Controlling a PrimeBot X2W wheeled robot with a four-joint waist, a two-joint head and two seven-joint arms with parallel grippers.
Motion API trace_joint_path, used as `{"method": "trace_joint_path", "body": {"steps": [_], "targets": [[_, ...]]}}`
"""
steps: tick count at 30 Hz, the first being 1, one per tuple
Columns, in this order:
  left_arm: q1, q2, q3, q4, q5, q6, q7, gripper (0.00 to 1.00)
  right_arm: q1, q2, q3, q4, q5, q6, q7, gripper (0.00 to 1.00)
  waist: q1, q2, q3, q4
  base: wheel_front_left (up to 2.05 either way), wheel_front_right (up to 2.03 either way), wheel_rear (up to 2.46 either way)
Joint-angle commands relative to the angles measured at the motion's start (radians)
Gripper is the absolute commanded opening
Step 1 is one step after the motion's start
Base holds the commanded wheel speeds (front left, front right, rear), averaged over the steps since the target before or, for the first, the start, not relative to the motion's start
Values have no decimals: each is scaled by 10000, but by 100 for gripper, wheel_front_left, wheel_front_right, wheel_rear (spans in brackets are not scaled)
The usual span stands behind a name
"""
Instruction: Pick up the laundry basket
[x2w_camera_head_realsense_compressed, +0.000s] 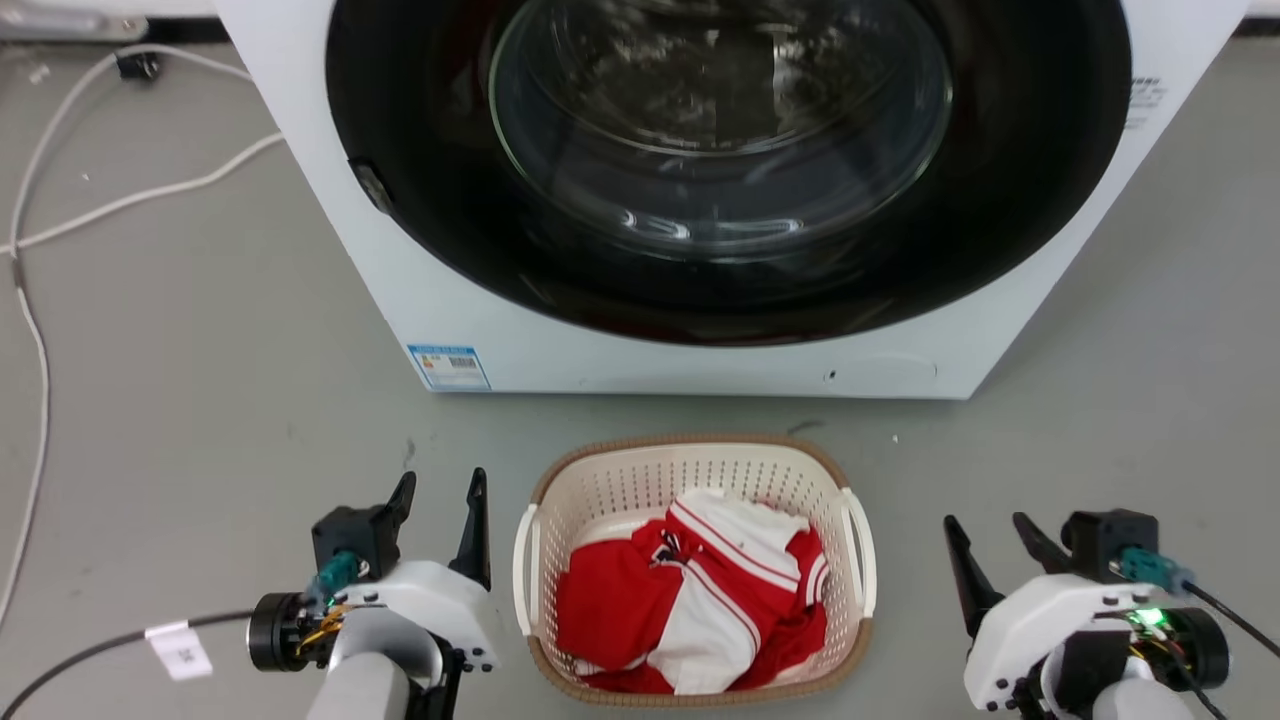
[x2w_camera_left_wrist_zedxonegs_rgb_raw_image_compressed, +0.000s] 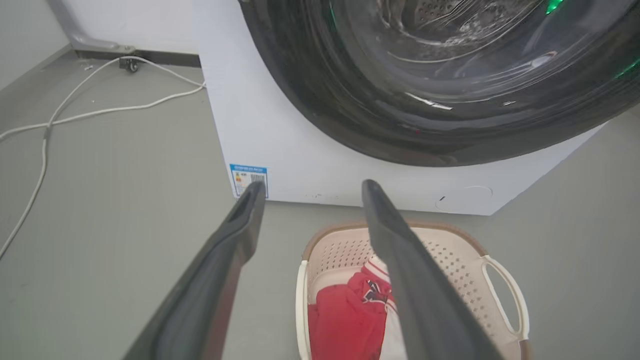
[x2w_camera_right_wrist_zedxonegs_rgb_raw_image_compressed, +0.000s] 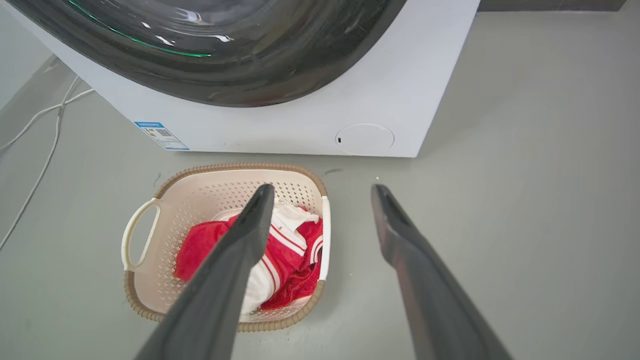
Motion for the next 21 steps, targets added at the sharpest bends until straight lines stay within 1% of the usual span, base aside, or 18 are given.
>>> {"method": "trace_joint_path", "body": {"steps": [1, 5, 12, 16, 21], "targets": [[-294, 65, 54, 310, -128, -108, 121, 100, -289, 28, 61, 231, 94, -7, 232, 100, -1, 0, 484, -52, 0, 0, 0], [-905, 164, 56, 1400, -383, -383, 502, 100, -857, 27, 258, 1055, 298, -7, 992, 100, -1, 0, 1035, -115, 0, 0, 0], [-2019, 289, 39, 3377, -993, -894, 1444, 100, -2131, 27, 708, 2669, 408, -7, 1657, 100, -1, 0, 2035, -266, 0, 0, 0], [-2817, 415, -75, 4341, -1357, -1077, 2111, 100, -3075, 24, 964, 3716, 586, -7, 1969, 100, -1, 0, 2711, -360, 0, 0, 0], [-3812, 592, -356, 5184, -1834, -1147, 2955, 100, -4327, 25, 1266, 4950, 781, -7, 2219, 100, -1, 0, 3507, -470, 0, 0, 0]]}}
